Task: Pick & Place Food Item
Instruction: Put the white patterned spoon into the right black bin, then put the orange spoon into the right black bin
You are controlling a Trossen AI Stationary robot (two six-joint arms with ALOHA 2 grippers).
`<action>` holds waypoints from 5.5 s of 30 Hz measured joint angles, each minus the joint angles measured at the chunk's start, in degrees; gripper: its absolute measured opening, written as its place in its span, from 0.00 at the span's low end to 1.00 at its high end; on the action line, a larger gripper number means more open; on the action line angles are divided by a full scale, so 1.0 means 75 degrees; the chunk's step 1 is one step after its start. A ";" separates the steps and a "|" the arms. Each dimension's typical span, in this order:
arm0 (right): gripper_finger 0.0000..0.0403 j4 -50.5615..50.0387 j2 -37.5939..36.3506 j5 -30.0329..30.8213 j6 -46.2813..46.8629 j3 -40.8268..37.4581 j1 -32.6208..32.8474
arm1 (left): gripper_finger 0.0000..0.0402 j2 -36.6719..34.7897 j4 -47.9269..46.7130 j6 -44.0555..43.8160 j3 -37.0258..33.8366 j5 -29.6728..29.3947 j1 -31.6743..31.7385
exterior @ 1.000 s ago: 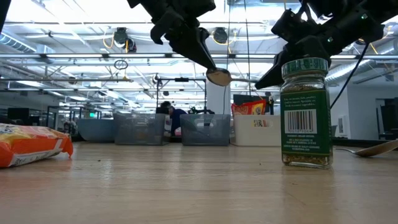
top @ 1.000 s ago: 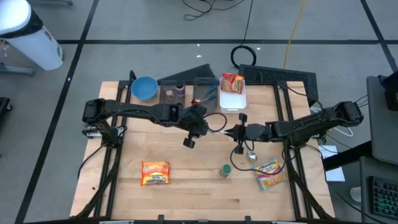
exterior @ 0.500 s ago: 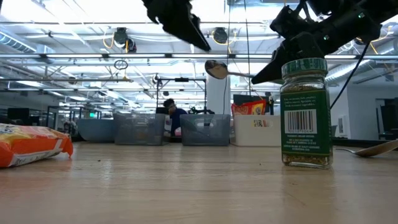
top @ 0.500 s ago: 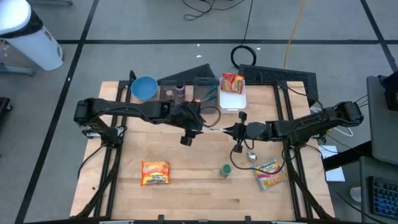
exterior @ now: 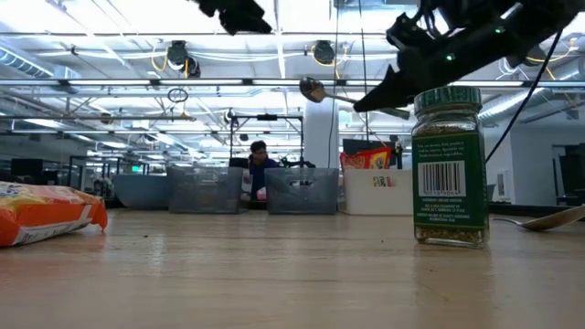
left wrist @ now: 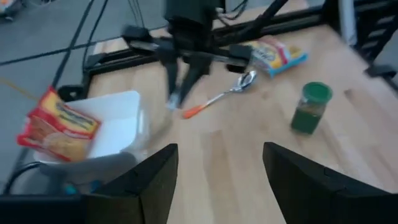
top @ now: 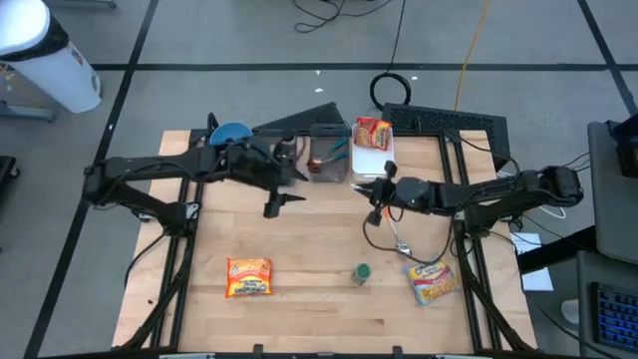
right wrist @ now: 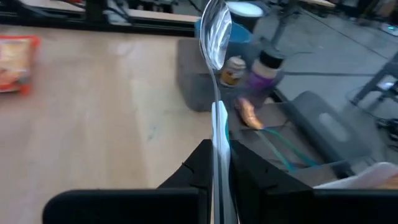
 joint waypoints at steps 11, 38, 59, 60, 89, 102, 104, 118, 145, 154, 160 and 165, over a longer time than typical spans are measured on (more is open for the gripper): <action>0.05 -0.1470 0.0018 -0.0469 -0.0361 0.1207 -0.1099 | 0.61 -0.0995 0.3804 -0.0962 -0.3108 0.0391 0.0298; 0.05 -0.2289 0.3520 -0.2013 -0.1254 0.4138 -0.2645 | 0.61 -0.1029 0.6093 -0.1554 -0.4409 0.1182 -0.0042; 0.05 -0.4791 0.4293 -0.0983 -0.1470 0.5292 -0.2932 | 0.61 -0.1029 0.6075 -0.1554 -0.4409 0.1159 -0.0069; 0.05 -0.4795 0.4293 -0.0994 -0.1469 0.5292 -0.2955 | 0.61 -0.1029 0.6075 -0.1556 -0.4409 0.1159 -0.0069; 0.05 -0.6122 0.5520 -0.1169 -0.1314 0.6865 -0.3152 | 0.61 -0.1029 0.6197 -0.1445 -0.4409 0.1156 -0.0067; 0.05 -0.6408 0.5523 -0.1293 -0.1091 0.6865 -0.3214 | 0.61 -0.1029 0.6191 -0.1429 -0.4408 0.1156 -0.0069; 0.06 -0.6392 0.5523 -0.1545 -0.1086 0.6865 -0.3213 | 0.61 -0.1029 0.6191 -0.1426 -0.4406 0.1156 -0.0067; 0.10 -0.6366 0.5523 -0.1605 -0.1088 0.6865 -0.3175 | 0.61 -0.1029 0.6191 -0.1426 -0.4406 0.1156 -0.0069; 0.56 -0.6170 0.5027 -0.1610 -0.1066 0.6869 -0.2958 | 0.61 -0.1027 0.6046 -0.1551 -0.4403 0.1099 -0.0065; 0.60 -0.4795 0.3441 -0.1979 -0.0880 0.6142 -0.2454 | 0.61 -0.1026 0.6353 -0.1875 -0.4400 0.0874 -0.0064; 0.57 -0.1551 0.1401 -0.2424 -0.0280 0.3601 -0.1960 | 0.61 -0.1026 0.6625 -0.2070 -0.4400 0.0879 -0.0064; 0.57 0.1040 -0.0259 -0.2439 0.0342 0.1187 -0.1531 | 0.61 -0.1026 0.6691 -0.2077 -0.4400 0.0812 -0.0058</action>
